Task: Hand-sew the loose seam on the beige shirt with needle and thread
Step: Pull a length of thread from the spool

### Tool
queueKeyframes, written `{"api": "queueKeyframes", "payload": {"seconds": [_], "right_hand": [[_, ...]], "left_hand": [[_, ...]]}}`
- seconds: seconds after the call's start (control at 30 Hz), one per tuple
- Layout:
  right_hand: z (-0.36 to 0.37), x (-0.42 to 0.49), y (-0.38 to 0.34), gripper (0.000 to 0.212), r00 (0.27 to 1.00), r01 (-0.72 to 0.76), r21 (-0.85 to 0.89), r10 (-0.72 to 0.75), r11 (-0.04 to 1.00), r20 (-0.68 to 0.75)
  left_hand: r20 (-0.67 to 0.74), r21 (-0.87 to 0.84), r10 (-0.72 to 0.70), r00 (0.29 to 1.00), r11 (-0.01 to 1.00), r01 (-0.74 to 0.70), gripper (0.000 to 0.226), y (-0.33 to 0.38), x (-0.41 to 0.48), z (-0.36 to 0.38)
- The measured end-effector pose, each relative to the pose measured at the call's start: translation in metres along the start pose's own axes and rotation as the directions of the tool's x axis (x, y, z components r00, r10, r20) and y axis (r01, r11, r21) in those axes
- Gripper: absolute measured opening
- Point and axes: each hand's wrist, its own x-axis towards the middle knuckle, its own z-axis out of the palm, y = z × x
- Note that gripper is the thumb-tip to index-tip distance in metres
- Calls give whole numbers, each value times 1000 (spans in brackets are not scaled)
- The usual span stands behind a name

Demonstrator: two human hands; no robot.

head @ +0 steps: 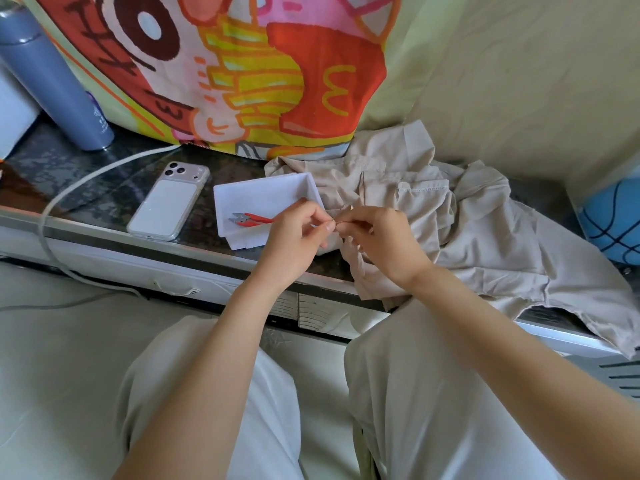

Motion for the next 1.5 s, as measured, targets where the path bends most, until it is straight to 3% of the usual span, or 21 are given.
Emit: {"api": "queueKeyframes", "payload": {"seconds": [0.27, 0.53, 0.67, 0.7, 0.77, 0.83, 0.93, 1.03, 1.07, 1.2, 1.37, 1.5], "right_hand": [[-14, -4, -3, 18, 992, -88, 250, 106, 964, -62], [-19, -3, 12, 14, 968, -187, 96, 200, 978, -154], [-16, -8, 2, 10, 926, -130, 83, 151, 988, -345], [-15, -11, -3, 13, 927, -121, 85, 143, 989, -346], [-10, -16, -14, 26, 957, -184, 100, 201, 978, -210], [-2, -18, -25, 37, 932, -360, 200, 361, 911, 34], [9, -14, -33, 38, 785, -618, 483, 517, 620, 341], [14, -6, -35, 21, 717, -641, 731, 524, 236, 459], [14, -4, -34, 17, 720, -609, 775, 529, 169, 450], [10, -2, -28, 15, 784, -513, 831, 511, 215, 352], [-3, -4, -9, 24, 835, -451, 849, 467, 275, 292], [-11, -7, -2, 21, 848, -371, 899, 480, 234, 225]], "left_hand": [[-1, -6, -50, 999, 999, 50, 16, -6, -3, -3], [-136, 22, -51, 989, 998, 54, 23, -8, -4, -10], [-189, 14, -36, 981, 999, 39, 27, -6, -4, -13], [-199, 14, -30, 980, 999, 33, 28, -6, -5, -13], [-207, 15, -17, 978, 1000, 21, 28, -5, -5, -12], [-205, 12, -5, 979, 1000, 8, 28, -4, -6, -11], [-168, 33, 10, 986, 999, -5, 26, -2, -8, -8], [-127, 75, -3, 992, 997, 12, 24, -3, -10, -6], [-122, 90, -12, 992, 996, 23, 21, -4, -10, -7], [-188, 215, -8, 982, 975, 49, 13, -11, -10, -10], [-242, 488, 22, 970, 867, 102, 16, -22, -8, -11], [-269, 554, 21, 963, 821, 137, 19, -21, -8, -10]]}}
